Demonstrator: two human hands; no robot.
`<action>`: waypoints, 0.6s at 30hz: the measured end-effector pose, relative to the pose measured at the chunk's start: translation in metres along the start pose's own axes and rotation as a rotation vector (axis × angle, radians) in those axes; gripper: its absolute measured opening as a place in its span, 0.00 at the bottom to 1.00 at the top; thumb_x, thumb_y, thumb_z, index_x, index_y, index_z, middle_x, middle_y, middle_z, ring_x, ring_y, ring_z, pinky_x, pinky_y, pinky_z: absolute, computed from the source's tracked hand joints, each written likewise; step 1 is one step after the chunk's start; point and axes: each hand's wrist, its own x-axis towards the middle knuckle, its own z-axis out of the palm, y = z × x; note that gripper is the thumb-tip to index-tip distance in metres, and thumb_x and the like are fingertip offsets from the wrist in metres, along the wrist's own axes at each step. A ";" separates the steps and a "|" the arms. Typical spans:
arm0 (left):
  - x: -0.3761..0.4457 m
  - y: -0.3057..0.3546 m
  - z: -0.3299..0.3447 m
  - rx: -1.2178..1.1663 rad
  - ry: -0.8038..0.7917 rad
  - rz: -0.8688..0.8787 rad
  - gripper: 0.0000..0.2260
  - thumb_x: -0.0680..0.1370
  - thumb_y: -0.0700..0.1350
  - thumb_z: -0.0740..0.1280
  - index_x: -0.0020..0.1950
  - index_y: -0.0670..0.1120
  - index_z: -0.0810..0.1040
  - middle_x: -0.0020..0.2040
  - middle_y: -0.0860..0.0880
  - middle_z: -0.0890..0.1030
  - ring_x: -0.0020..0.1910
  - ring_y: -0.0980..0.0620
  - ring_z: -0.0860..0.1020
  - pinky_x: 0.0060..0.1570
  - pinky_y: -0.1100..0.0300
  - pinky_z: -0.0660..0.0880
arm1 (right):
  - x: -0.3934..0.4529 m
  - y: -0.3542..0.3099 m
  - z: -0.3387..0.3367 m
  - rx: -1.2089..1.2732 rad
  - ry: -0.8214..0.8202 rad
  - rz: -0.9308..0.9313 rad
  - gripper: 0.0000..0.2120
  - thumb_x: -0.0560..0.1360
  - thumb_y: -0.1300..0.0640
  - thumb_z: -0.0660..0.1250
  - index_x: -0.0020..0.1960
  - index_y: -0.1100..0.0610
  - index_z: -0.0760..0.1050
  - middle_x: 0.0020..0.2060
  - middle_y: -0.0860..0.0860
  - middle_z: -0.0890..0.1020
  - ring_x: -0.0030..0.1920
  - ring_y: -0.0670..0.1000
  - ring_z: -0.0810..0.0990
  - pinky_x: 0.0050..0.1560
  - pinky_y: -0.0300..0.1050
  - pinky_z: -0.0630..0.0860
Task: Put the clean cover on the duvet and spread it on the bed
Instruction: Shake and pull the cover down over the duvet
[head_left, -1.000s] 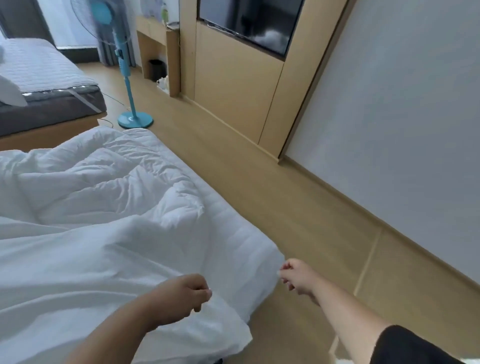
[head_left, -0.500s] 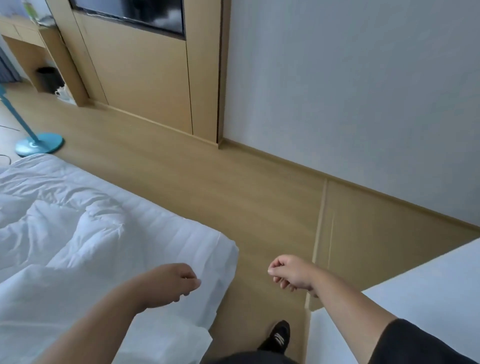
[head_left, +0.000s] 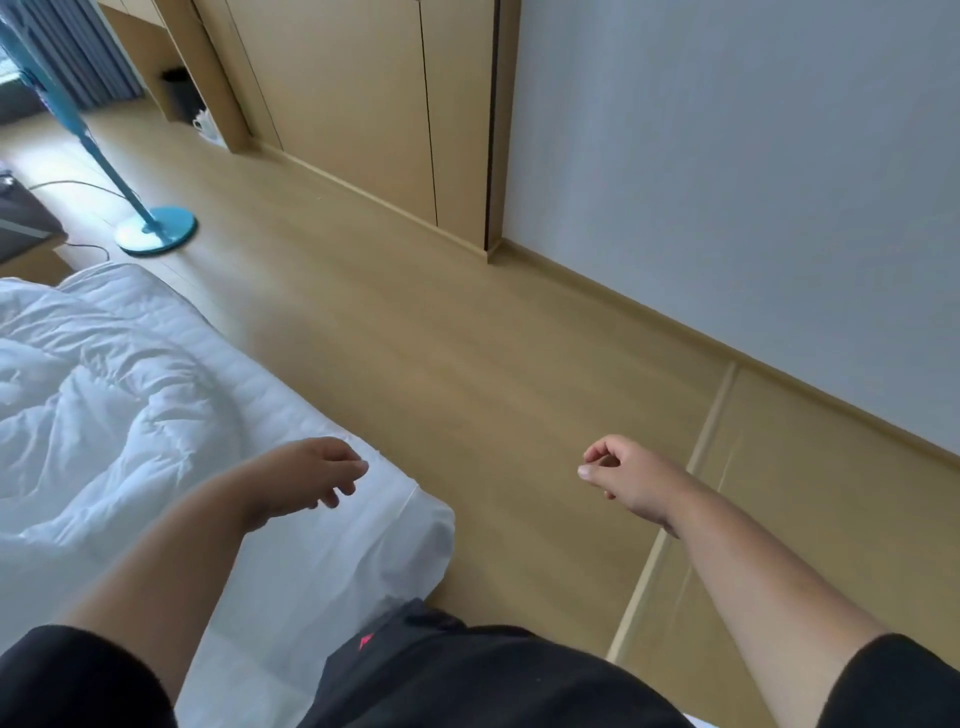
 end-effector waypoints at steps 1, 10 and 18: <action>0.010 0.007 -0.006 -0.019 0.012 -0.006 0.07 0.81 0.52 0.67 0.52 0.51 0.83 0.47 0.51 0.86 0.45 0.50 0.83 0.46 0.58 0.78 | 0.011 -0.006 -0.009 0.004 0.008 -0.018 0.07 0.76 0.45 0.71 0.51 0.45 0.77 0.45 0.45 0.81 0.40 0.47 0.80 0.41 0.43 0.73; 0.159 0.055 -0.091 -0.142 0.143 0.011 0.08 0.81 0.50 0.68 0.49 0.48 0.84 0.45 0.47 0.85 0.41 0.50 0.82 0.44 0.55 0.77 | 0.149 -0.065 -0.092 -0.017 0.046 0.007 0.16 0.77 0.47 0.71 0.61 0.44 0.72 0.54 0.43 0.76 0.52 0.49 0.80 0.53 0.48 0.76; 0.274 0.135 -0.197 -0.150 0.218 0.023 0.08 0.81 0.52 0.68 0.49 0.49 0.82 0.45 0.48 0.85 0.43 0.47 0.82 0.46 0.51 0.78 | 0.255 -0.149 -0.178 -0.044 0.160 0.027 0.16 0.78 0.48 0.70 0.63 0.43 0.72 0.56 0.42 0.76 0.54 0.48 0.80 0.58 0.52 0.79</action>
